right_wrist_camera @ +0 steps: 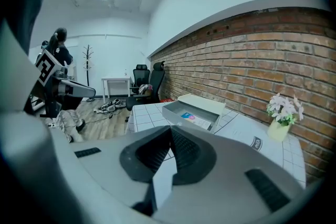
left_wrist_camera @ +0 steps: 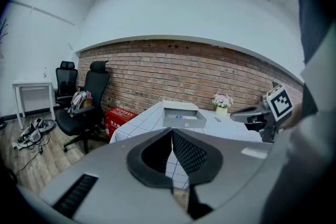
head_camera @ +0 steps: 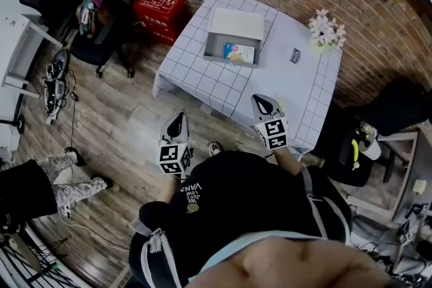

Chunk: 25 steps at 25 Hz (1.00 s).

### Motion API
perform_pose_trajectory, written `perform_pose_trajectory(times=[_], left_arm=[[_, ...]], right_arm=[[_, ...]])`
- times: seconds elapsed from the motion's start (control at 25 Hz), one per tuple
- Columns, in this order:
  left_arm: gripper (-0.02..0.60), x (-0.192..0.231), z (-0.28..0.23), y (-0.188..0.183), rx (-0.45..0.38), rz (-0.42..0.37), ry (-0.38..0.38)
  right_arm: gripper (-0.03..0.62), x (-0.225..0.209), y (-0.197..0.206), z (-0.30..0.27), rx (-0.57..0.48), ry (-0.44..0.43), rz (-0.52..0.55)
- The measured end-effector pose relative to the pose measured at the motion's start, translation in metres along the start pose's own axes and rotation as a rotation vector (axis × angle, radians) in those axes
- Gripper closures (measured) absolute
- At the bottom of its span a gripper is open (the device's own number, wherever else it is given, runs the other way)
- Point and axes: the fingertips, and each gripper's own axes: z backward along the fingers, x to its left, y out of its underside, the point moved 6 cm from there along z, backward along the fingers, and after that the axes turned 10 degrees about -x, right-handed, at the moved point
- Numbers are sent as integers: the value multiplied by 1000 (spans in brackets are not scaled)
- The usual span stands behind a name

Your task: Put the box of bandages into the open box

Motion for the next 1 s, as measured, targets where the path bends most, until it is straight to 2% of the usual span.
perform_pose_trajectory(times=[0.56, 1.0], left_arm=[[569, -57, 4, -3, -55, 3, -59], [571, -105, 25, 10, -62, 14, -129]], right_arm=[[591, -26, -10, 56, -72, -55, -30], [591, -36, -4, 96, -95, -132, -46]])
